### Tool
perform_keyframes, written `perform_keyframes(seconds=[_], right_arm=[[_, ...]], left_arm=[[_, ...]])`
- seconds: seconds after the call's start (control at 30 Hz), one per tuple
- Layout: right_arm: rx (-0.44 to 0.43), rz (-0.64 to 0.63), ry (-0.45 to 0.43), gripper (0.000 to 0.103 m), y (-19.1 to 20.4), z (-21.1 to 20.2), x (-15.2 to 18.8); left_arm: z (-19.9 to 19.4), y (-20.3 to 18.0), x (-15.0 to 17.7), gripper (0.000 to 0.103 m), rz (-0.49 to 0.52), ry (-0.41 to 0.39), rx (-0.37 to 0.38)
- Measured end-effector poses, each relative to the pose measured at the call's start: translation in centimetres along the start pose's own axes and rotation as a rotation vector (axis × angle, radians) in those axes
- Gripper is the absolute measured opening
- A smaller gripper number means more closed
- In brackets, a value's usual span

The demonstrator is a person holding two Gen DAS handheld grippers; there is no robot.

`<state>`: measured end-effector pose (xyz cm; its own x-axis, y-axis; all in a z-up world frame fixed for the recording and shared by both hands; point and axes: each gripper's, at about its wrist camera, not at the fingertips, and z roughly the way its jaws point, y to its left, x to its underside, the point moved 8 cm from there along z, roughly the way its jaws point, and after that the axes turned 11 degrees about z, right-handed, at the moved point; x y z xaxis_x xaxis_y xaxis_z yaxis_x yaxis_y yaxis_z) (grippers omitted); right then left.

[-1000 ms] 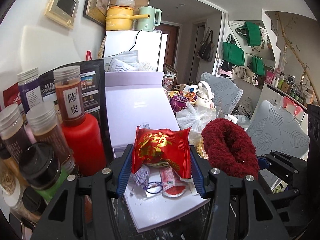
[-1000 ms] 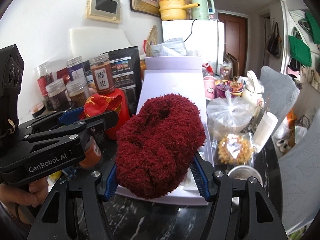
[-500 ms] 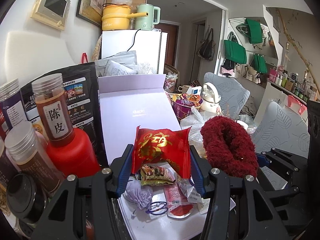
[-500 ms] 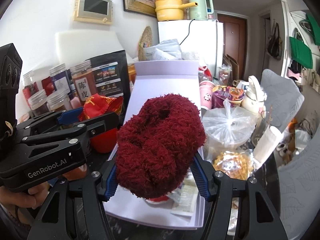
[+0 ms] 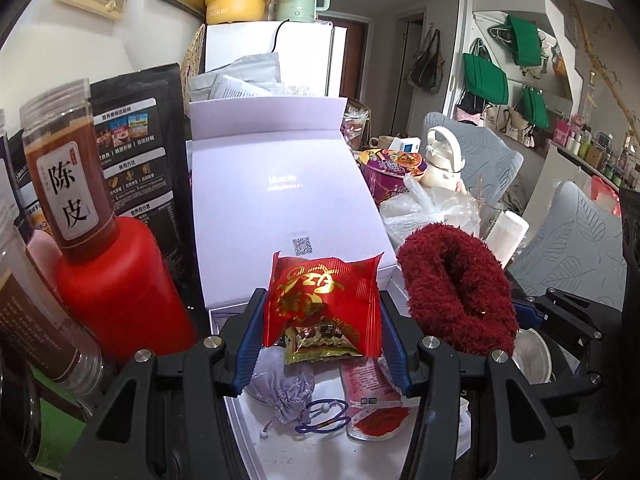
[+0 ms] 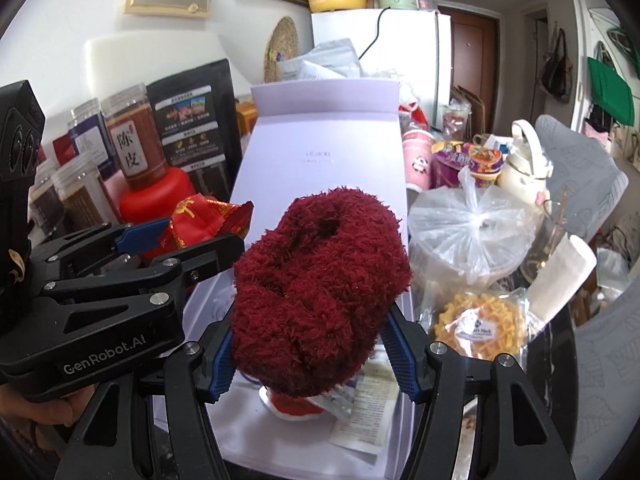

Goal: Organize soft objects
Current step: 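Carry the red packet with the left tool while the right tool carries the sock into the box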

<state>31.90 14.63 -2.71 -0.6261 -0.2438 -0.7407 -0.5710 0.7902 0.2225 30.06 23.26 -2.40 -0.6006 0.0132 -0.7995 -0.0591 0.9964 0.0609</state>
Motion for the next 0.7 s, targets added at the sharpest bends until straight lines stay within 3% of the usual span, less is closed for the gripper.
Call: perform_keyframes(seconds=[0.23,0.7], right_arm=[[-0.009,0.023,0.061,0.064,-0.7,2.0,1.1],[0.064,0.037,0.165,0.064,-2.5,5.3,3.1]], left_arm=[[1.9,-0.2,1.2,0.052,0.015,0.065,-0.015],[5.1,0.1,3.6,0.052,0.025,0.189,-0.042]])
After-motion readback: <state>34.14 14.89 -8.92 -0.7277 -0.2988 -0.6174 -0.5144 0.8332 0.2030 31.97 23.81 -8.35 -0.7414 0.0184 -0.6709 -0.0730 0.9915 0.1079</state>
